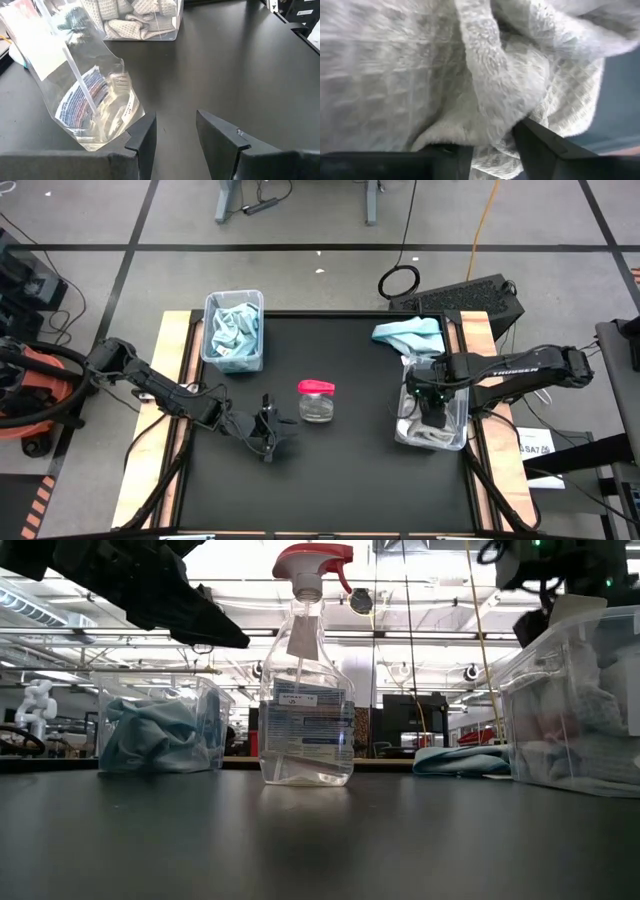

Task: Sort microfiber towel by color & place in baskets
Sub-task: Put the gray towel into the right transparent bin, then put the blue towel into the left transparent bin

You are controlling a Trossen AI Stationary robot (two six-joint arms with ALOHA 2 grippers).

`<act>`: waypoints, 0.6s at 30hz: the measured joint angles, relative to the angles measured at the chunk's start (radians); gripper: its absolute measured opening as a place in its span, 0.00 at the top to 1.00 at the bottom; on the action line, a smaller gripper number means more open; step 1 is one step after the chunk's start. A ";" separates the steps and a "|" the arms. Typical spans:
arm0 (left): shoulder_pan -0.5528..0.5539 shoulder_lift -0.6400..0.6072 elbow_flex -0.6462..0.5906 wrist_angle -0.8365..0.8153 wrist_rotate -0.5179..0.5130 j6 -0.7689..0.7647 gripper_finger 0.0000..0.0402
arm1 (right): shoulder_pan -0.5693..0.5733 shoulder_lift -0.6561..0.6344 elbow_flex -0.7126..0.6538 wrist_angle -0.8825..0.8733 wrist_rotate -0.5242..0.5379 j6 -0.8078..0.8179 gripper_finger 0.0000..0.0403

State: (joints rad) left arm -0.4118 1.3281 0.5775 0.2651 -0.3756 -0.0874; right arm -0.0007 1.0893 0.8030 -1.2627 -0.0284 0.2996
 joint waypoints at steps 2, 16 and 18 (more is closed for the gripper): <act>0.000 0.000 0.000 0.001 0.000 0.010 0.63 | 0.000 0.000 0.048 -0.032 0.000 0.000 0.64; 0.000 0.000 0.000 0.001 0.000 0.018 0.63 | 0.000 -0.001 0.450 -0.177 0.332 -0.041 0.51; 0.000 0.000 0.000 0.002 0.000 0.023 0.63 | -0.008 -0.001 0.482 -0.163 0.408 -0.064 0.49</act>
State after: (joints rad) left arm -0.4118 1.3281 0.5775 0.2668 -0.3756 -0.0647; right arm -0.0090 1.0885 1.2852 -1.4252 0.3791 0.2358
